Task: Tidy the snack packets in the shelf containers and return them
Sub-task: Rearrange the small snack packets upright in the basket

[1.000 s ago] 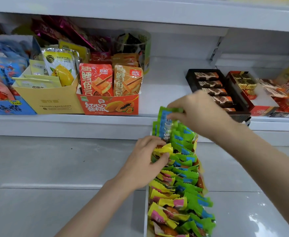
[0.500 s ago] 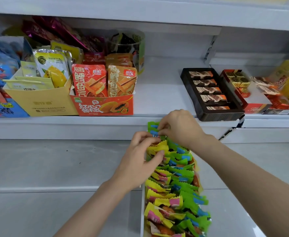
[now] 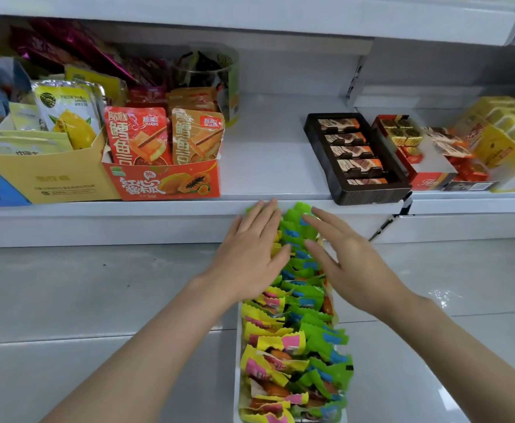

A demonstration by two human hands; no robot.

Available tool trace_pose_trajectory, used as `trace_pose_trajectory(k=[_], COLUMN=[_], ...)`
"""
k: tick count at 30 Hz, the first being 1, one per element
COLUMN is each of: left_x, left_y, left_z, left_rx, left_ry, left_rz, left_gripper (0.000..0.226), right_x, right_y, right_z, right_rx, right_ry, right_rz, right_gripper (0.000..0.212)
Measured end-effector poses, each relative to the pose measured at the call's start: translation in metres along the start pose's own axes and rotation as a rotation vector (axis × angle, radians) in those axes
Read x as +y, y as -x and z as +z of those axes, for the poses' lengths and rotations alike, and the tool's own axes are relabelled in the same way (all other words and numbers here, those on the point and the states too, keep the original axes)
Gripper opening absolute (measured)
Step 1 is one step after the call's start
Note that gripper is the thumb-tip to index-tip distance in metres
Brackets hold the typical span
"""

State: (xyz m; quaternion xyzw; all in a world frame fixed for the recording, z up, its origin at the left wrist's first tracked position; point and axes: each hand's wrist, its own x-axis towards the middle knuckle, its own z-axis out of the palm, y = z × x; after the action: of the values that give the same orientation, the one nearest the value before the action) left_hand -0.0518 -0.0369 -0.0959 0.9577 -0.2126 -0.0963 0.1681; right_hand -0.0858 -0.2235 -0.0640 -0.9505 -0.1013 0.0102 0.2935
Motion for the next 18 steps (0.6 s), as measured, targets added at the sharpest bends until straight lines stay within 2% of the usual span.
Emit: trace_pose_trajectory(k=[2,5,8,10,12,14,18], left_x=[0.002,0.012,0.02,0.023,0.024,0.024,0.018], left_y=[0.009,0.048,0.099,0.117,0.121,0.122,0.118], left_z=[-0.003,-0.006,0.0,0.002,0.002,0.001,0.003], left_rx=[0.059,0.189,0.058,-0.063,-0.087,-0.073,-0.035], left_ry=[-0.001,0.165,0.216,0.152,0.053,-0.03,0.025], left_rz=[0.022,0.122,0.288,0.307,0.325,0.37,0.418], left_gripper=[0.068,0.073,0.091,0.11,0.121,0.119,0.079], right_x=[-0.007,-0.012,-0.006,0.0,0.002,0.003,0.009], right_y=[0.015,0.051,0.091,0.11,0.121,0.133,0.15], right_z=[-0.003,-0.013,-0.019,-0.02,-0.019,-0.012,0.004], right_rx=[-0.079,-0.216,-0.357,-0.358,-0.265,-0.167,-0.1], right_ry=[0.04,0.021,0.054,0.134,0.164,0.139,0.066], right_rz=[-0.03,-0.107,-0.235,-0.29,-0.314,-0.309,-0.361], right_gripper=[0.061,0.086,0.11,0.118,0.111,0.091,0.046])
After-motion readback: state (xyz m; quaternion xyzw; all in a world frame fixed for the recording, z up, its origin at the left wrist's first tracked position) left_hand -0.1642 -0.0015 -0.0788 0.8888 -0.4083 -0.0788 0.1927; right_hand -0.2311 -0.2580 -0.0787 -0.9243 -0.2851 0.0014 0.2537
